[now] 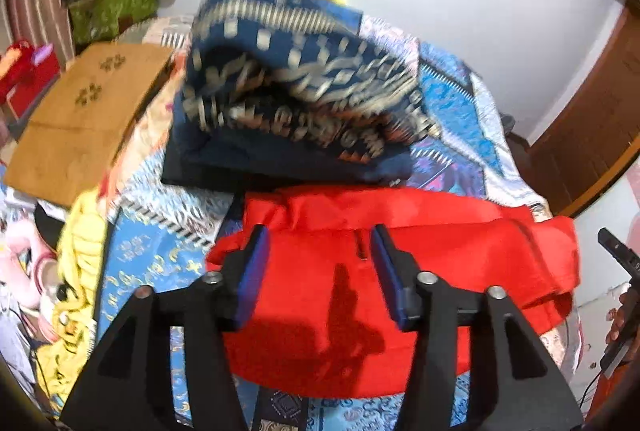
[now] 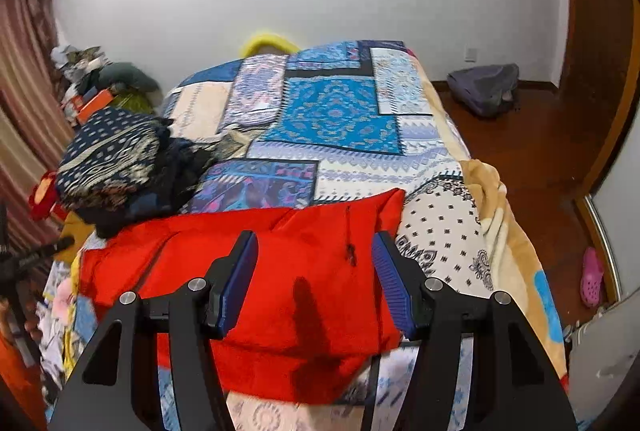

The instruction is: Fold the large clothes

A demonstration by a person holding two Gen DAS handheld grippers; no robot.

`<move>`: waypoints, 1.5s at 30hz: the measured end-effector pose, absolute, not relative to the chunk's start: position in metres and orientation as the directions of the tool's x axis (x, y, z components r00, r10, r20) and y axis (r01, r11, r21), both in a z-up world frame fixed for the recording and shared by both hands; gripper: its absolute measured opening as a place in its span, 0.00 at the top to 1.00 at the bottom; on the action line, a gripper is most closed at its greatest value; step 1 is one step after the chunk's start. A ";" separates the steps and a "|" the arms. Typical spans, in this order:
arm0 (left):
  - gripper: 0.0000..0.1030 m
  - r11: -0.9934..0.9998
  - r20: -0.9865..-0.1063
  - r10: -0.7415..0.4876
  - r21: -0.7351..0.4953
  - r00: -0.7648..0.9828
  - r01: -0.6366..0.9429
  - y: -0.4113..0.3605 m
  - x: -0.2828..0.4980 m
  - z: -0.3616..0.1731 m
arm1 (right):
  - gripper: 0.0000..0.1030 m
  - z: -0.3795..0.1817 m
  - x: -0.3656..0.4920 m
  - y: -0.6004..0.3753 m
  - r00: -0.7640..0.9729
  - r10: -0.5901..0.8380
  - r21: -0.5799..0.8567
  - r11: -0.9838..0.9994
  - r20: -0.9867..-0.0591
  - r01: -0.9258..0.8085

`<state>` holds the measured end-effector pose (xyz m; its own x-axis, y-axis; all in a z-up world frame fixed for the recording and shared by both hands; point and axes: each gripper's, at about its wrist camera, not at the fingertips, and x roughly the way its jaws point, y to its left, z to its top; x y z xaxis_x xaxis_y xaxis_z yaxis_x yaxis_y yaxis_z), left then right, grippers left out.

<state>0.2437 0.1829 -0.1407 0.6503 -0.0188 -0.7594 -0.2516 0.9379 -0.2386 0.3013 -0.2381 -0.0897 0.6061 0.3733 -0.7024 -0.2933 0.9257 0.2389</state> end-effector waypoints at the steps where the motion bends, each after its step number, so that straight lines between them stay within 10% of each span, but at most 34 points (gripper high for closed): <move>1: 0.44 0.942 -0.740 -0.008 -0.232 0.673 -0.243 0.181 0.236 -0.130 | 0.46 -0.087 0.296 -0.237 0.601 0.384 0.244 0.921 -0.701 -0.303; 18: 0.38 0.994 -0.835 0.005 -0.057 0.550 -0.096 0.133 0.186 -0.183 | 0.45 -0.138 0.236 -0.182 0.373 0.448 0.233 0.836 -0.812 -0.497; 35: 0.38 0.992 -0.906 0.063 0.012 0.419 -0.123 0.157 0.219 -0.253 | 0.45 -0.200 0.273 -0.131 0.376 0.158 -0.080 0.834 -0.913 -0.546; 45: 0.38 0.983 -0.850 0.083 -0.014 0.520 -0.181 0.183 0.266 -0.202 | 0.45 -0.171 0.318 -0.118 0.402 0.185 -0.099 0.802 -0.897 -0.590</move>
